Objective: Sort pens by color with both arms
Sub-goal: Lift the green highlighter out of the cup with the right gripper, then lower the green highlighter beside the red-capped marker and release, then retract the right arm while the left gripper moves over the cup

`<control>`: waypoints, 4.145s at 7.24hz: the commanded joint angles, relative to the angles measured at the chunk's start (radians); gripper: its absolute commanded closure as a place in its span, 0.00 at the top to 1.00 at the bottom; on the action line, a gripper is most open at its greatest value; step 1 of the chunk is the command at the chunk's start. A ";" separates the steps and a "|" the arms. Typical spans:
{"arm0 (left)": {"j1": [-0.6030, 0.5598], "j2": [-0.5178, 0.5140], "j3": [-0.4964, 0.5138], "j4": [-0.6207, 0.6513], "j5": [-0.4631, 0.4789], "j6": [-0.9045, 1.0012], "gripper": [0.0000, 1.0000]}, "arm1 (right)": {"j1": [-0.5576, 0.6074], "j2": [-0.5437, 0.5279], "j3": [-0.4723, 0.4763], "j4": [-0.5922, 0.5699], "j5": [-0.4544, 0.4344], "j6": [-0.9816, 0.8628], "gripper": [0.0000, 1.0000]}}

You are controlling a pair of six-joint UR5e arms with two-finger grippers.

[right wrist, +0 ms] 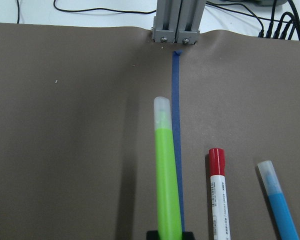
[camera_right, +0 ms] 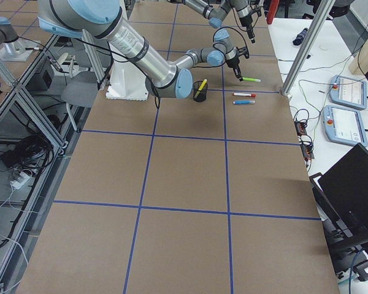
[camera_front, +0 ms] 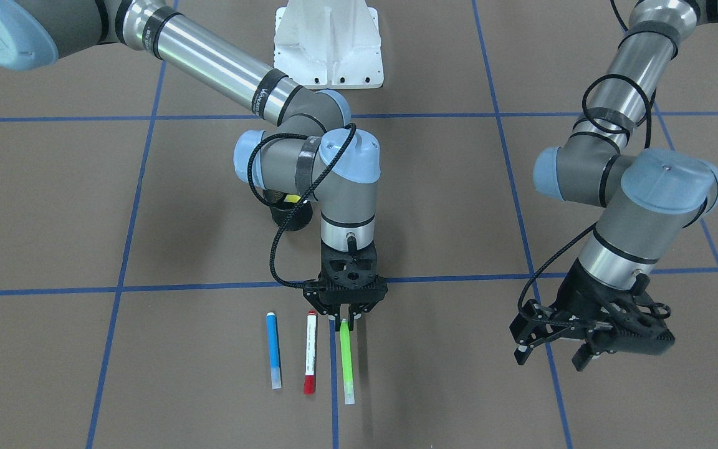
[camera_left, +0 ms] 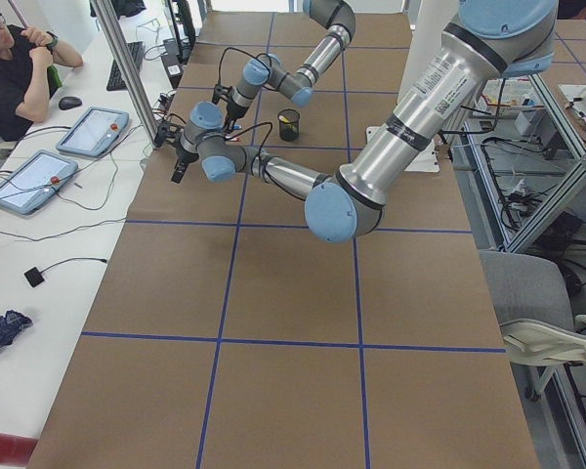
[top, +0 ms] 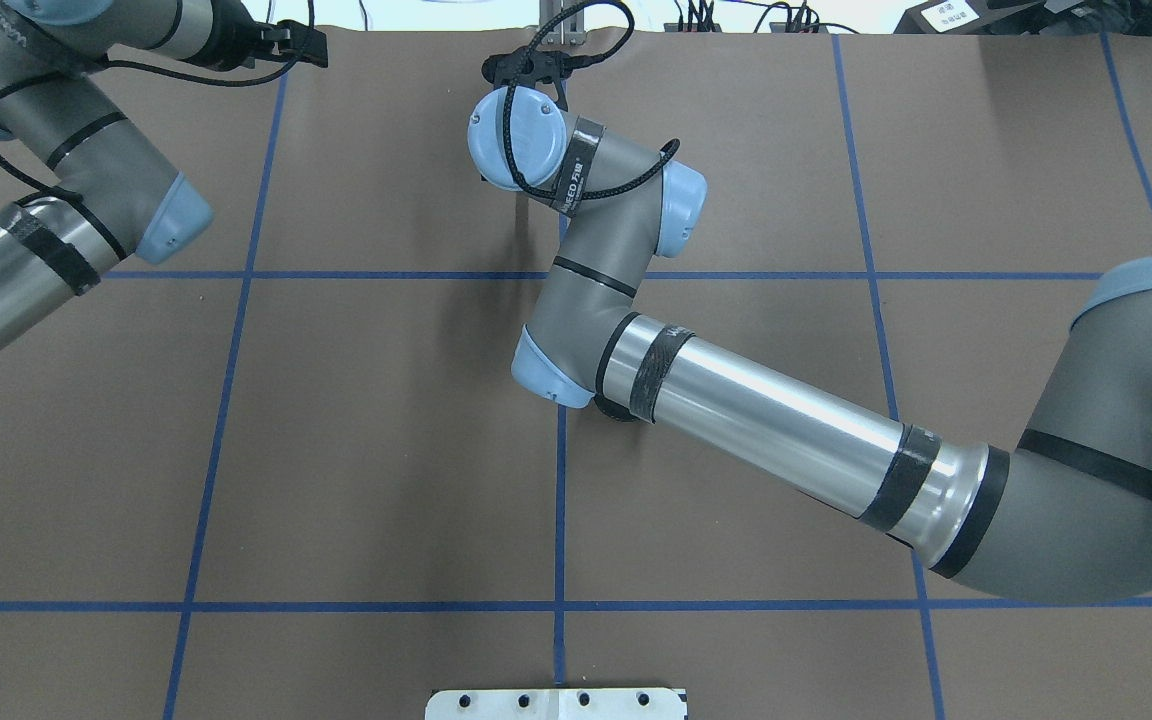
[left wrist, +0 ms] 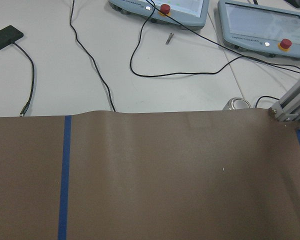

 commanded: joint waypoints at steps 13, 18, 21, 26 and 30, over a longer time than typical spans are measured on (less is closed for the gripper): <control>0.053 -0.087 -0.082 0.020 -0.376 -0.024 1.00 | 0.392 -0.018 0.225 -0.341 0.736 -0.058 1.00; 0.170 -0.223 -0.275 0.480 -0.552 -0.314 1.00 | 0.475 -0.176 0.353 -0.352 0.821 -0.139 1.00; 0.213 -0.377 -0.202 0.808 -0.576 -0.319 1.00 | 0.474 -0.215 0.405 -0.352 0.821 -0.144 1.00; 0.282 -0.455 0.062 0.813 -0.573 -0.305 1.00 | 0.474 -0.232 0.410 -0.352 0.830 -0.170 1.00; 0.290 -0.443 0.071 0.802 -0.570 -0.256 0.98 | 0.566 -0.351 0.466 -0.352 0.914 -0.314 1.00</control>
